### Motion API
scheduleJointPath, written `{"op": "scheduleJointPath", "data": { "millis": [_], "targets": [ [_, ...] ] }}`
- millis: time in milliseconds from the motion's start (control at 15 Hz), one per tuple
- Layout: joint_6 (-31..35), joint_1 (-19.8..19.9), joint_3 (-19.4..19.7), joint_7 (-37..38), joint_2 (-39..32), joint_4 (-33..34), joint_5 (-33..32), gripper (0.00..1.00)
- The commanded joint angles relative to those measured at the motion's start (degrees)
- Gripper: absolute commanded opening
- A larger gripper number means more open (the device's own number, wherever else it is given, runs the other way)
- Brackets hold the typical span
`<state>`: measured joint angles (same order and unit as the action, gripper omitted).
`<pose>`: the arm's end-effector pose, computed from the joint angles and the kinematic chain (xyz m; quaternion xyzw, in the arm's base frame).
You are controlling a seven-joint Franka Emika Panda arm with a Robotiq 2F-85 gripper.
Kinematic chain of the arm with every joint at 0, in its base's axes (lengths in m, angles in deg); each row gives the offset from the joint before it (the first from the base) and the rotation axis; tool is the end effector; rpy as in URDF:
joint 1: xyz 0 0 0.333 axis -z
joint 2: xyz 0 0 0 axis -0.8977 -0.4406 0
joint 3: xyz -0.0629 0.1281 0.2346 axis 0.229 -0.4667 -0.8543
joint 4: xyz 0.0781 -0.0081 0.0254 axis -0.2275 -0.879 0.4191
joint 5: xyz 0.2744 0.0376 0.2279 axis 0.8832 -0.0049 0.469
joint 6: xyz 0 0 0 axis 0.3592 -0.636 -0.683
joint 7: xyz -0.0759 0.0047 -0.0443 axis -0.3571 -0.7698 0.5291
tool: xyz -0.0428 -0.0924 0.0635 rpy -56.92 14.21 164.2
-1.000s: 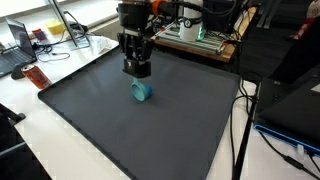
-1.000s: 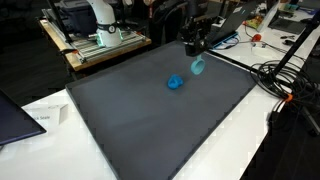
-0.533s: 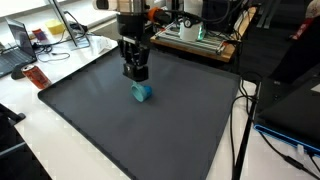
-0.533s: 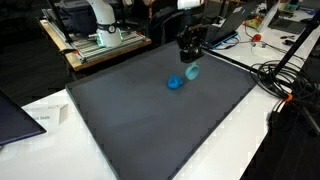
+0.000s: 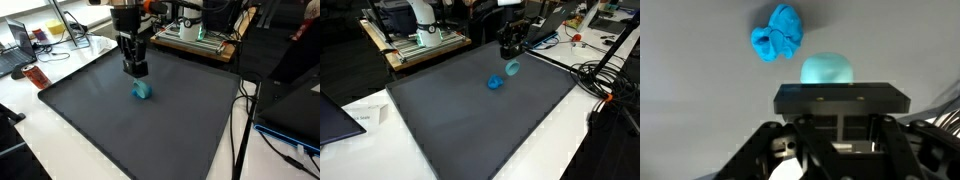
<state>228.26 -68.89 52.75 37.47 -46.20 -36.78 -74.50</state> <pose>0.5768 0.0609 0.3142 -0.9858 0.1313 -0.0922 0.0496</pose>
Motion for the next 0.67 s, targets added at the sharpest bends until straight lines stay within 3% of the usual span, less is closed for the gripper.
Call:
{"op": "scheduleJointPath", "data": {
  "millis": [0, 600],
  "targets": [
    [-4.48, 2.12, -0.78, -3.76, -0.73, 3.84, 4.62, 0.22],
    [-11.28, 8.52, -0.73, -17.58, -4.98, 11.40, 13.17, 0.22]
  ]
}}
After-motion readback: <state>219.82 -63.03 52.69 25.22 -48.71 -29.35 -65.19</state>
